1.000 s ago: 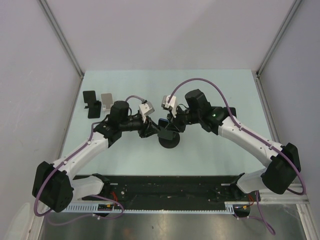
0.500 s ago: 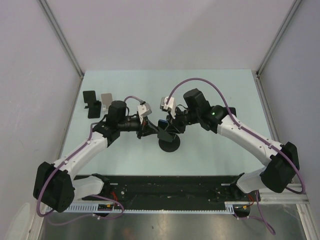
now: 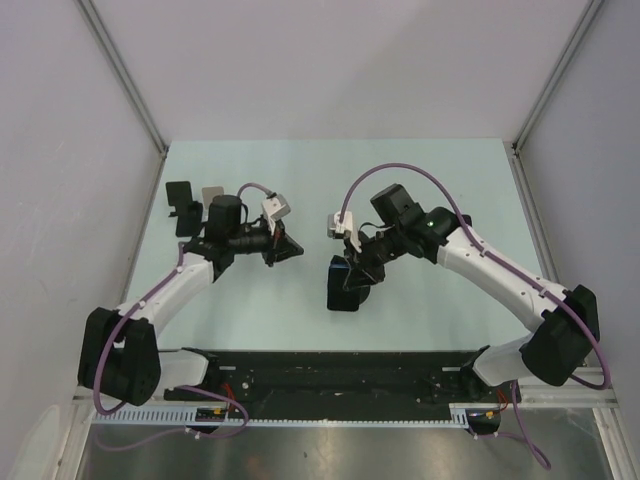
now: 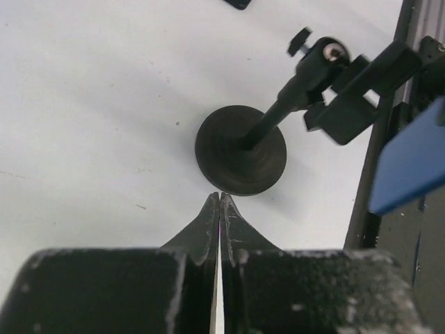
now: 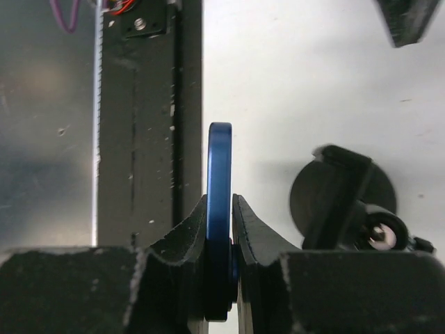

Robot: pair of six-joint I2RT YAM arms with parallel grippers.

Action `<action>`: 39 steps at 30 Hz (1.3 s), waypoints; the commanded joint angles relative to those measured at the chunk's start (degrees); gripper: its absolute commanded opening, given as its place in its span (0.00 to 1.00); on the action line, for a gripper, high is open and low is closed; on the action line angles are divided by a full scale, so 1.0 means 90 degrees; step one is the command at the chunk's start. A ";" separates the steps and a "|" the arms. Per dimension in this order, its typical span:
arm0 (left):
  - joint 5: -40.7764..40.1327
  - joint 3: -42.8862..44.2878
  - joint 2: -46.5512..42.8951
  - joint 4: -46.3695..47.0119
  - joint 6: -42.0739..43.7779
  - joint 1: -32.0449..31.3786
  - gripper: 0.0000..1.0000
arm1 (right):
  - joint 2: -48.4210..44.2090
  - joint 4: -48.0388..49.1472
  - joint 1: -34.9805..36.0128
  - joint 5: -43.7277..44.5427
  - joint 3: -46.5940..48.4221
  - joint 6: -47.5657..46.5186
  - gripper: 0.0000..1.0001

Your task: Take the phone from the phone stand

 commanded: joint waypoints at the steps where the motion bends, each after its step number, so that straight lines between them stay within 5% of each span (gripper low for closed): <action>1: -0.0387 0.0342 0.0146 0.0013 -0.0007 -0.0067 0.03 | -0.0032 -0.0647 0.0069 -0.0604 0.0227 -0.0170 0.00; 6: -0.0445 0.0226 -0.0311 0.0003 -0.0065 -0.0302 0.38 | 0.0046 -0.0374 0.0108 -0.0174 0.0266 0.0025 0.00; 18: -0.1879 0.0410 -0.1464 0.0013 -0.1178 -0.0370 0.81 | -0.0032 0.0302 0.0176 -0.0310 0.0938 0.0865 0.00; 26: -0.1677 0.0743 -0.2090 0.0013 -0.1481 -0.0370 0.87 | 0.0085 -0.0158 -0.0077 -0.0251 0.1760 0.1275 0.00; 34: 0.0236 0.1211 -0.2139 0.0012 -0.1384 -0.0614 0.90 | 0.0212 -0.0334 -0.0283 -0.0330 0.2219 0.1382 0.00; 39: 0.0531 0.1260 -0.1954 0.0012 -0.1247 -0.0907 0.90 | 0.0222 -0.0139 -0.0292 -0.0622 0.2307 0.1383 0.00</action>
